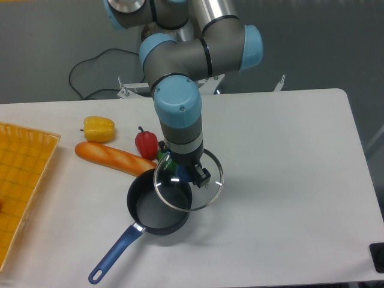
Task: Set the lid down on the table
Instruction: 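Lift the glass lid held in the gripper up from the saucepan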
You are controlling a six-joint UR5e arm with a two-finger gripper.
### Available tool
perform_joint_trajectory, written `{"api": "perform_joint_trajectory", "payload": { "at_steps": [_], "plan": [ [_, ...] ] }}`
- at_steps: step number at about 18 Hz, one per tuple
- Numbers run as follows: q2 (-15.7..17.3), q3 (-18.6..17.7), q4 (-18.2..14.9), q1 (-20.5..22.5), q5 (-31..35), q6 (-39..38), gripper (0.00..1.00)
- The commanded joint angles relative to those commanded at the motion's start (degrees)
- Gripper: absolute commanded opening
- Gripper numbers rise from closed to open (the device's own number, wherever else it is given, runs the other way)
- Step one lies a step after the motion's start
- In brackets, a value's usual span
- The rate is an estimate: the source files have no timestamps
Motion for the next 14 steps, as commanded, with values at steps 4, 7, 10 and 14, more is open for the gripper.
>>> {"api": "perform_joint_trajectory", "payload": {
  "at_steps": [4, 7, 10, 14],
  "plan": [
    [0.18, -0.18, -0.09, 0.70, 0.00, 0.00, 0.51],
    [0.18, -0.26, -0.09, 0.79, 0.09, 0.00, 0.51],
    [0.18, -0.26, -0.09, 0.79, 0.17, 0.00, 0.51],
    [0.35, -1.85, 0.70, 1.49, 0.44, 0.09, 0.51]
  ]
}}
